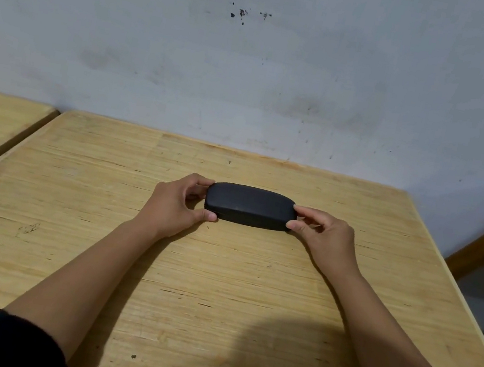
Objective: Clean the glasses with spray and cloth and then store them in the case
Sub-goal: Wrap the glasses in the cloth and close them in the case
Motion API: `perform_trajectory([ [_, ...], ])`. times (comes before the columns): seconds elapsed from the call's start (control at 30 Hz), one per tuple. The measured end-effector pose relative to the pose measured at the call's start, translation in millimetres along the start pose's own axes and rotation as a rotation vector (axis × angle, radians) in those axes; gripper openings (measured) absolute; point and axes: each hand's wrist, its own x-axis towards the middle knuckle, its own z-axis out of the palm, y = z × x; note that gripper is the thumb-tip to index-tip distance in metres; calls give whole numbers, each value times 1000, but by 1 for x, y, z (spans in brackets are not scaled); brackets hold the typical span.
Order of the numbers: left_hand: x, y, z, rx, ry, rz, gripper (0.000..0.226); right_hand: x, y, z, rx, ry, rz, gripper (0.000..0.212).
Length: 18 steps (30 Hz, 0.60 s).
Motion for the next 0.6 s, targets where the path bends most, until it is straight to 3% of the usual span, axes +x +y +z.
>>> perform_trajectory([
  [0.1, 0, 1, 2, -9, 31, -12, 69, -3, -4, 5, 4, 19, 64, 45],
  [0.33, 10, 6, 10, -59, 118, -54, 67, 10, -20, 23, 47, 160, 107, 40],
  [0.6, 84, 15, 9, -66, 214, -58, 63, 75, -23, 51, 117, 260, 172, 40],
])
